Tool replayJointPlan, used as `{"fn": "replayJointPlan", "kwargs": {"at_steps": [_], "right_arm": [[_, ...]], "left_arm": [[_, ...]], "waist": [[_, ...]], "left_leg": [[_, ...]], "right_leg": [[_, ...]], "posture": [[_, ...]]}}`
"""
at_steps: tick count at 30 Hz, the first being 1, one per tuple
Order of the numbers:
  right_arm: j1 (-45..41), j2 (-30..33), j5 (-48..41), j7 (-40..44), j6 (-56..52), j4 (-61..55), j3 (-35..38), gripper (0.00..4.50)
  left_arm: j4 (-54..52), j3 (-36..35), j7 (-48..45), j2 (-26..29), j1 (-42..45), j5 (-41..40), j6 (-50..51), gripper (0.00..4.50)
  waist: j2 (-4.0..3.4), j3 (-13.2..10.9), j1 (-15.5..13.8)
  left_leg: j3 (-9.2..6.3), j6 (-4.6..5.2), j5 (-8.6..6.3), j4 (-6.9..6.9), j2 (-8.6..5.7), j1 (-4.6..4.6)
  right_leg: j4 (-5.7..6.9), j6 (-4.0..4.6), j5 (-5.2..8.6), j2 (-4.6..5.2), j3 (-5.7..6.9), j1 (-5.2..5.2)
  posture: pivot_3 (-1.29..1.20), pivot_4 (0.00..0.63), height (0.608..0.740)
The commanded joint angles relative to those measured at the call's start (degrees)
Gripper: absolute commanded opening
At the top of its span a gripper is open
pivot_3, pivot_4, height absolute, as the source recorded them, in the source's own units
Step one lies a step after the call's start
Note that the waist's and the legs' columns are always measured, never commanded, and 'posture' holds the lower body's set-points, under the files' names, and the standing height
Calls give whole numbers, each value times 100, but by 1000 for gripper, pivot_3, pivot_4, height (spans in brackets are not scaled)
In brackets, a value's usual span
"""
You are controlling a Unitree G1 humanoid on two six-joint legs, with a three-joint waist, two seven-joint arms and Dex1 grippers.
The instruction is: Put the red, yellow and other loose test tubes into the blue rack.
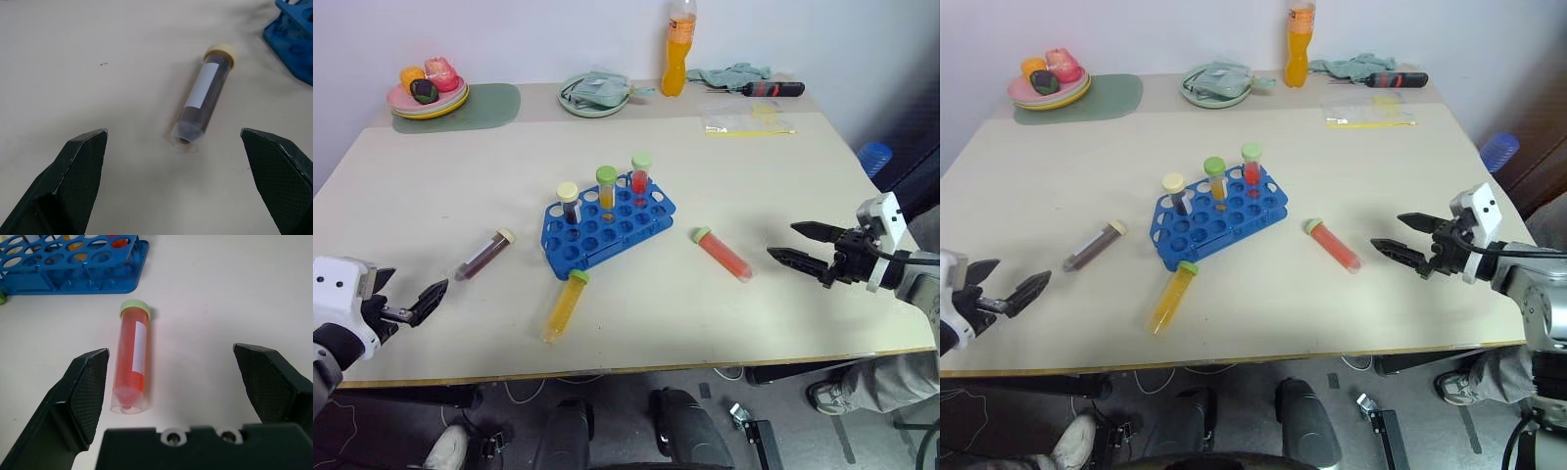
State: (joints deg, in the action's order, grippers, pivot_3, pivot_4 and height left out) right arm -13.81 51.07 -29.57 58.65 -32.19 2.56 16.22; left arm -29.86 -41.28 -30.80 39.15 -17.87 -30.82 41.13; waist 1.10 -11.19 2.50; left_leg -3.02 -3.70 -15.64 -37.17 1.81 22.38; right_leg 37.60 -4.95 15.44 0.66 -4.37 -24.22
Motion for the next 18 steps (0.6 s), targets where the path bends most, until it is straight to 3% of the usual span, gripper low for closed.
{"fn": "replayJointPlan", "kwargs": {"at_steps": [1, 11, 18], "right_arm": [[-166, 93, -7, -10, -21, -177, 15, 4490], [-344, 42, 257, -216, -12, -223, -353, 4490], [-277, 242, 4, -649, -894, -1148, -167, 4490]], "left_arm": [[-175, -161, 63, -21, -23, -59, -7, 4500], [-316, -75, 191, -67, 243, -307, 11, 4500], [-721, 1127, 31, -172, 992, -853, 157, 4500]], "waist": [[0, 0, 0], [0, 0, 0], [-2, 1, -35]], "left_leg": [[0, 0, 0, 0, 0, 0], [0, 0, 0, -2, 0, 0], [0, 0, 0, -6, -2, 2]], "right_leg": [[0, 0, 0, 0, 0, 0], [1, 0, -1, 0, -1, 0], [2, -2, -1, 2, -1, 3]], "posture": [[0, 150, 740], [0, 150, 740], [0, 150, 740]]}}
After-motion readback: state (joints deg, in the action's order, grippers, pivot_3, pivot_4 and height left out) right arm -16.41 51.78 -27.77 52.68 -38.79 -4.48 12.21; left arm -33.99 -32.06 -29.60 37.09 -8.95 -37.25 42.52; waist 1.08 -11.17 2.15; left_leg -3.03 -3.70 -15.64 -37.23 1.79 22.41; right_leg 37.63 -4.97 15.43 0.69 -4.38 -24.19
